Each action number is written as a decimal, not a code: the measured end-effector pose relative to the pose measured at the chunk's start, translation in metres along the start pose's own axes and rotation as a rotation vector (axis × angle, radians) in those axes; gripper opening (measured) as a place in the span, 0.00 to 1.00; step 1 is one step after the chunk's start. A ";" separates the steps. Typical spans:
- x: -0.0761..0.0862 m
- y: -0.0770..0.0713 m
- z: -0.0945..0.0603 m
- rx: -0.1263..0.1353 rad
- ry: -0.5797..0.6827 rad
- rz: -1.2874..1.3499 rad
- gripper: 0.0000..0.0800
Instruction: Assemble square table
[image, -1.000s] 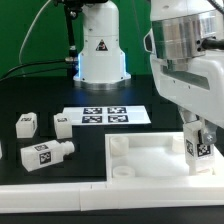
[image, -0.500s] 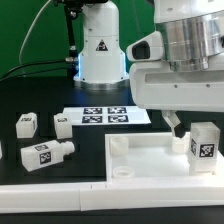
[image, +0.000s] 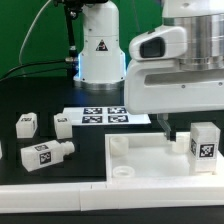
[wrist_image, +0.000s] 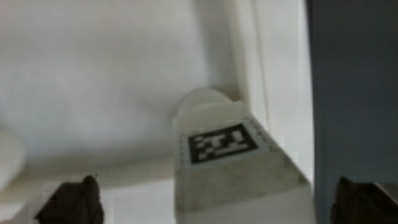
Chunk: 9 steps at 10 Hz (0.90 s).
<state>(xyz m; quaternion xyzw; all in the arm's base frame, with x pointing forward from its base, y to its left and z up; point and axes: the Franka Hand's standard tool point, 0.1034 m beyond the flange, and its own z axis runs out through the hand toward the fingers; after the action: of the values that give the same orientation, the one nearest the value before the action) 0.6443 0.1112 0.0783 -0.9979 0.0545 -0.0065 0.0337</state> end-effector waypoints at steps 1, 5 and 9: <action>0.000 0.002 0.000 -0.002 0.001 0.027 0.71; 0.000 0.003 0.001 -0.002 0.001 0.252 0.36; -0.001 0.002 0.001 0.003 -0.001 0.899 0.36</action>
Offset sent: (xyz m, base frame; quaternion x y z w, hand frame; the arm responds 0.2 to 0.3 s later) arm 0.0000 0.0000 0.0000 0.0000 0.0000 0.1296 0.9916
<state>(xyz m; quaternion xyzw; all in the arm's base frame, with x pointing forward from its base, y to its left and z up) 0.6429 0.1095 0.0773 -0.8751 0.4826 0.0091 0.0347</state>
